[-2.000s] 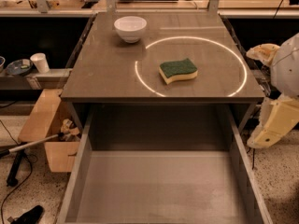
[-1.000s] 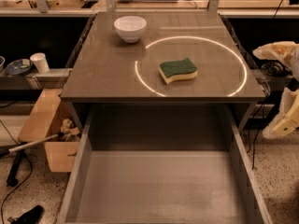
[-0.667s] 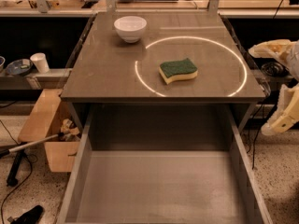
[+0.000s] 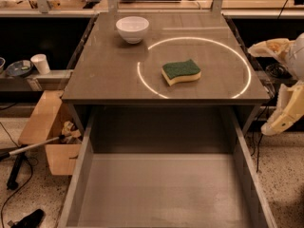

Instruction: Place sponge into top drawer

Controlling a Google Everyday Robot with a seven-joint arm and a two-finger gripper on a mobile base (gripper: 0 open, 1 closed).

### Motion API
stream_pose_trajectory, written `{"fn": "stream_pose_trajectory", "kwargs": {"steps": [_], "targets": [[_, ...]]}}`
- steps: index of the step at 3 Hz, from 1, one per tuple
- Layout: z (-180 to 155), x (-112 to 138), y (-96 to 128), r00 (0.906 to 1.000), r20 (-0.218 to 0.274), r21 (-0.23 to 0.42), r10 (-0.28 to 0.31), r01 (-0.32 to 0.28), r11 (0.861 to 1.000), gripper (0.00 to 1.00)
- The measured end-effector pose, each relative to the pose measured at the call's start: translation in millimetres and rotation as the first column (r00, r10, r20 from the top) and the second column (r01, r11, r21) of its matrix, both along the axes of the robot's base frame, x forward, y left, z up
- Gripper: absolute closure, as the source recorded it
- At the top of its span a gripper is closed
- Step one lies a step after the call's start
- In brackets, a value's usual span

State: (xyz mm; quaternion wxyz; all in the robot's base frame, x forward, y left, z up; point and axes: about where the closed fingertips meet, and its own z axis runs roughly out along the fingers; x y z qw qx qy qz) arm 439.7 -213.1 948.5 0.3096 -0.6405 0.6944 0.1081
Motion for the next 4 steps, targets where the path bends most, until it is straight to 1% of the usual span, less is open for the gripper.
{"fn": "stream_pose_trajectory", "kwargs": {"steps": [1, 2, 3, 4], "targets": [[-0.5, 22.7, 6.1, 0.9995, 0.009, -0.017, 0.03, -0.029, 0.999, 0.0], [-1.0, 36.4, 9.0, 0.9988, 0.011, -0.017, 0.048, -0.048, 0.999, 0.0], [-1.5, 73.6, 11.9, 0.9975, 0.021, -0.032, 0.068, -0.068, 0.997, 0.0], [-1.5, 73.6, 11.9, 0.9975, 0.021, -0.032, 0.068, -0.068, 0.997, 0.0]]}}
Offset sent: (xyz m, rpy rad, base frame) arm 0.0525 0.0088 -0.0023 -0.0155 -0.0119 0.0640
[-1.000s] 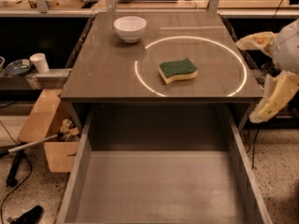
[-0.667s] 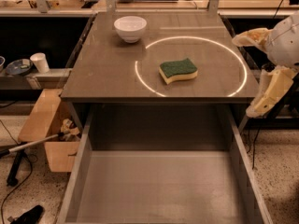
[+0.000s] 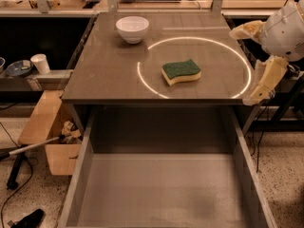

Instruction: Place sponge into top drawer

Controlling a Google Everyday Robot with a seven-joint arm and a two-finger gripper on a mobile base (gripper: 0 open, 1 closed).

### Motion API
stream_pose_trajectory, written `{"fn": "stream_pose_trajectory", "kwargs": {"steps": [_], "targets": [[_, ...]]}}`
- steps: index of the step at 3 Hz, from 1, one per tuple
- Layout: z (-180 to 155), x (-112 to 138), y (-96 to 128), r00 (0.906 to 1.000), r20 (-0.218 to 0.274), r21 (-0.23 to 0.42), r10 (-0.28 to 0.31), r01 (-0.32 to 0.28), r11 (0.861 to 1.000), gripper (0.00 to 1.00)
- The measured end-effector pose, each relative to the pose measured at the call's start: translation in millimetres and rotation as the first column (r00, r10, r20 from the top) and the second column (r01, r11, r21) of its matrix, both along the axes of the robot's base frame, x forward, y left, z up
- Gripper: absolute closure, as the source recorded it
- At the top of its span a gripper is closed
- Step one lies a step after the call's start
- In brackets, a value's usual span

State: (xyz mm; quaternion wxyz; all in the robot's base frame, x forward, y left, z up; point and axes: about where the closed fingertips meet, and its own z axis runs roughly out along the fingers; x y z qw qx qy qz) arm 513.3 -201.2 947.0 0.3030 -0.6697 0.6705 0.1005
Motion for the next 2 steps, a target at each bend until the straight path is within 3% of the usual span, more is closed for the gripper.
{"fn": "stream_pose_trajectory", "kwargs": {"steps": [2], "targets": [[2.0, 20.3, 7.1, 0.9989, 0.013, 0.009, 0.044, -0.045, 0.999, 0.0]]}}
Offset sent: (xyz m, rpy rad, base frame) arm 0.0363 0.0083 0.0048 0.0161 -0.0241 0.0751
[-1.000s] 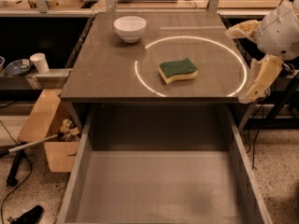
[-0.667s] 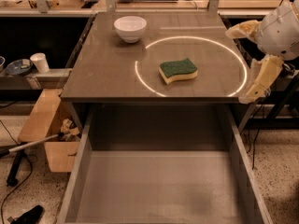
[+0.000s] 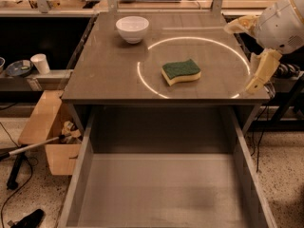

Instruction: Place sponge into top drawer

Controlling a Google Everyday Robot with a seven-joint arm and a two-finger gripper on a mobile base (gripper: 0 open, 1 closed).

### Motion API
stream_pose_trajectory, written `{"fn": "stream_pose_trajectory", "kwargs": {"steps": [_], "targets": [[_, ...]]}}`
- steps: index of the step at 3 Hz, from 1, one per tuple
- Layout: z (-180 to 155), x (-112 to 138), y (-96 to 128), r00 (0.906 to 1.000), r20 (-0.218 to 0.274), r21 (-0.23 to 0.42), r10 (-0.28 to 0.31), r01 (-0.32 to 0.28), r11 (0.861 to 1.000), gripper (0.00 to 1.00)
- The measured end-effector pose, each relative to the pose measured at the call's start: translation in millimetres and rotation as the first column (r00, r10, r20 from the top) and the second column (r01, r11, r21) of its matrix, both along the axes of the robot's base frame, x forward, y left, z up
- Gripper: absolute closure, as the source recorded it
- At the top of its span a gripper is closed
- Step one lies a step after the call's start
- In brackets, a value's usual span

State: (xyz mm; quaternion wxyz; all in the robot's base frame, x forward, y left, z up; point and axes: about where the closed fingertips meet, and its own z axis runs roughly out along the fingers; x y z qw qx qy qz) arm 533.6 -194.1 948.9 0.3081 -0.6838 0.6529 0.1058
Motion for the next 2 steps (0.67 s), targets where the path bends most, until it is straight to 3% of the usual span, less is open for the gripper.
{"fn": "stream_pose_trajectory", "kwargs": {"steps": [2], "targets": [[-6.7, 34.9, 1.6, 0.9998, -0.001, -0.005, 0.022, -0.022, 1.0, 0.0]]}}
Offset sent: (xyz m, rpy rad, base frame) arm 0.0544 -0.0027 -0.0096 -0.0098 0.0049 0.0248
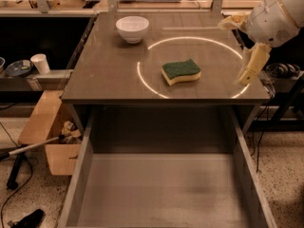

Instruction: Place sponge into top drawer

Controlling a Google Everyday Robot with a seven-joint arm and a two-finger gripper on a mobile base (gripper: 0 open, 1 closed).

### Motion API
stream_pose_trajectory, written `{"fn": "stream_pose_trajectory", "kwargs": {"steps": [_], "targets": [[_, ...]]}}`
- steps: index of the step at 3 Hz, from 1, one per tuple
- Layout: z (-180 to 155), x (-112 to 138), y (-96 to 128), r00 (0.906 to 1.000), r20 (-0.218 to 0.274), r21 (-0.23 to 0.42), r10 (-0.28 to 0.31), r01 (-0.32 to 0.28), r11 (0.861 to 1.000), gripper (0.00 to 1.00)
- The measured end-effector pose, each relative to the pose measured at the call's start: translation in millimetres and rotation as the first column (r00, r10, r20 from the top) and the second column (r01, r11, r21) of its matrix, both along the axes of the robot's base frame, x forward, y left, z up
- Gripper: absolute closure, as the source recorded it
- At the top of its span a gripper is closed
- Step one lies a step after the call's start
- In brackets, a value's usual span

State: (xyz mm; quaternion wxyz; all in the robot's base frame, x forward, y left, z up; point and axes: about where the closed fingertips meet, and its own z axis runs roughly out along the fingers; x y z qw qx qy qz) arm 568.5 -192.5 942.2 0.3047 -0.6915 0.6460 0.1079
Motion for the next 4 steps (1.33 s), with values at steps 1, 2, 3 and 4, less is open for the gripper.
{"fn": "stream_pose_trajectory", "kwargs": {"steps": [1, 2, 3, 4], "targets": [[-3.1, 13.6, 0.0, 1.0, -0.002, -0.003, 0.0, 0.0, 1.0, 0.0], [-4.2, 25.4, 1.9, 1.0, 0.003, -0.007, 0.003, -0.003, 1.0, 0.0], [-5.9, 36.2, 4.6, 0.9987, 0.05, -0.029, 0.001, 0.0, 1.0, 0.0], [-10.1, 50.4, 8.6, 0.9959, 0.09, -0.047, -0.003, 0.007, 0.999, 0.0]]}}
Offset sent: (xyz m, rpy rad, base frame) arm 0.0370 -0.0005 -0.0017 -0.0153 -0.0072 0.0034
